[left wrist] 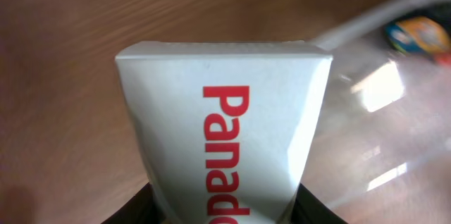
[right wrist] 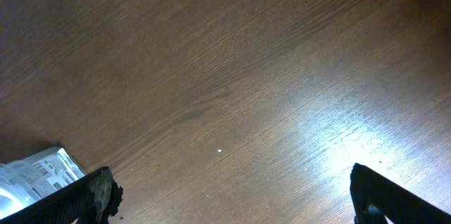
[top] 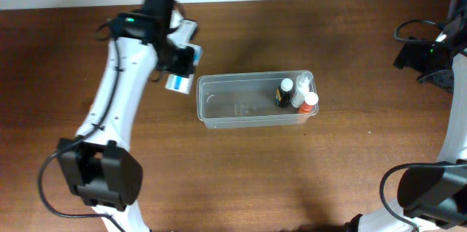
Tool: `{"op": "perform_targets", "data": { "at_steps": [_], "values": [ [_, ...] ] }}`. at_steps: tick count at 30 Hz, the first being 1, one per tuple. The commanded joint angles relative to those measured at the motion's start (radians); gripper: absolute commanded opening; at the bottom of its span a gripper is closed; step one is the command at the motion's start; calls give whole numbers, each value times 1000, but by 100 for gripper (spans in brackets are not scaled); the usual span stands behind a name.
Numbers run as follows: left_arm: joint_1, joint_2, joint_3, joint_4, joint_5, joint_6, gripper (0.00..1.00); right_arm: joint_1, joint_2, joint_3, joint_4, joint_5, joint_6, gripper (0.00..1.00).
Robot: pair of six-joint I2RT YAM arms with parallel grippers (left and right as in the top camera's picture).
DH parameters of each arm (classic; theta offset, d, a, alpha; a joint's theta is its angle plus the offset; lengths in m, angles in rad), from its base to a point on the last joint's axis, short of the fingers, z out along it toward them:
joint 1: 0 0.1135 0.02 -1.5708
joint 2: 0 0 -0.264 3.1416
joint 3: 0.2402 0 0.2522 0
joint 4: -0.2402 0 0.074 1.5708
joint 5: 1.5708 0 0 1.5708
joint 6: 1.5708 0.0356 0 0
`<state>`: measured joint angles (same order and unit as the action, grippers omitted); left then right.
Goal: Pack container
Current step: 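Lift the Panadol box and carry it right into the container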
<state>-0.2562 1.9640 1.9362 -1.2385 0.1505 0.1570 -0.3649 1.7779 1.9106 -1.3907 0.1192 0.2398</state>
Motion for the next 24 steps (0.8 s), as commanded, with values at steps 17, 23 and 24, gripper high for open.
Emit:
{"op": "perform_targets", "data": {
  "at_steps": [17, 23, 24],
  "values": [
    [-267, 29, -4, 65, 18, 452, 42, -2, -2, -6, 0, 9, 13, 98],
    [-267, 80, -5, 87, 18, 475, 50, -2, -2, -6, 0, 9, 13, 98],
    [-267, 89, -5, 85, 18, 490, 50, -2, -2, -6, 0, 9, 13, 98]
  ]
}}
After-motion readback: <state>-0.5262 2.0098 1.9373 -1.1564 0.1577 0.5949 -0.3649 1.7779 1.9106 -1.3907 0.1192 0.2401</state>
